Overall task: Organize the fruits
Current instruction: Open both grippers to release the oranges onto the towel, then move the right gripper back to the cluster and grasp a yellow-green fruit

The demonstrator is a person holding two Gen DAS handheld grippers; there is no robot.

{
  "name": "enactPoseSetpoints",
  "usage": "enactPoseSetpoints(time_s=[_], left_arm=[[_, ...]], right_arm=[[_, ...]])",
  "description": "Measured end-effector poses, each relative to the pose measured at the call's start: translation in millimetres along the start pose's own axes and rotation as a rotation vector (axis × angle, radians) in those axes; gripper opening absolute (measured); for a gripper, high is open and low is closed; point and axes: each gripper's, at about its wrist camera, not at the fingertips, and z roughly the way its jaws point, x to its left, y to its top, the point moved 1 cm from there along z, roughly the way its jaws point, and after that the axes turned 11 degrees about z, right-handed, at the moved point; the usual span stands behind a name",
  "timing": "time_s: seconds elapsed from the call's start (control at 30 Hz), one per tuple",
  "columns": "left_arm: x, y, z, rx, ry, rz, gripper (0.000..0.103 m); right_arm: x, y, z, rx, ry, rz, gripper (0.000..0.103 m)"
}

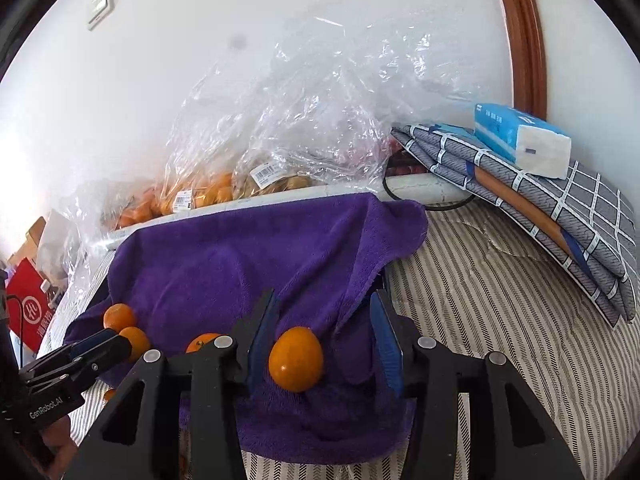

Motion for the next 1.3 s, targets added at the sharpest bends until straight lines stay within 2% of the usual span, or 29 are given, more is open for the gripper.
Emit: enactPoseSetpoints(time_s=[0.37, 0.57, 0.7, 0.8, 0.87, 0.97, 1.2, 1.3], left_arm=[[1.0, 1.1, -11.5, -0.052, 0.002, -0.006, 0.051], [2.2, -1.9, -20.1, -0.107, 0.075, 0.015, 0.053], [6.6, -3.6, -23.3, -0.115, 0.103, 0.006, 0.054], [13.3, -10.9, -31.4, -0.114, 0.095, -0.029, 0.054], [16.6, -15.9, -35.4, -0.112, 0.089, -0.037, 0.055], [20.6, -22.7, -43.3, -0.118, 0.12, -0.026, 0.056], [32.7, -39.7, -57.3, -0.107, 0.119, -0.024, 0.057], [37.2, -46.5, -65.4, -0.111, 0.12, -0.026, 0.057]], right_arm=[[1.9, 0.4, -4.7, -0.012, -0.015, -0.005, 0.047], [5.2, 0.3, -10.7, -0.016, -0.045, -0.036, 0.048], [10.9, 2.8, -27.9, -0.072, -0.074, -0.07, 0.048], [12.8, -0.9, -44.2, -0.07, -0.053, -0.049, 0.048], [14.0, -6.7, -53.6, -0.058, -0.039, -0.046, 0.048], [16.9, -22.2, -65.9, -0.035, -0.038, -0.045, 0.048], [26.9, -70.8, -77.4, 0.061, -0.038, -0.03, 0.048], [32.8, -86.9, -81.7, 0.1, -0.021, -0.035, 0.045]])
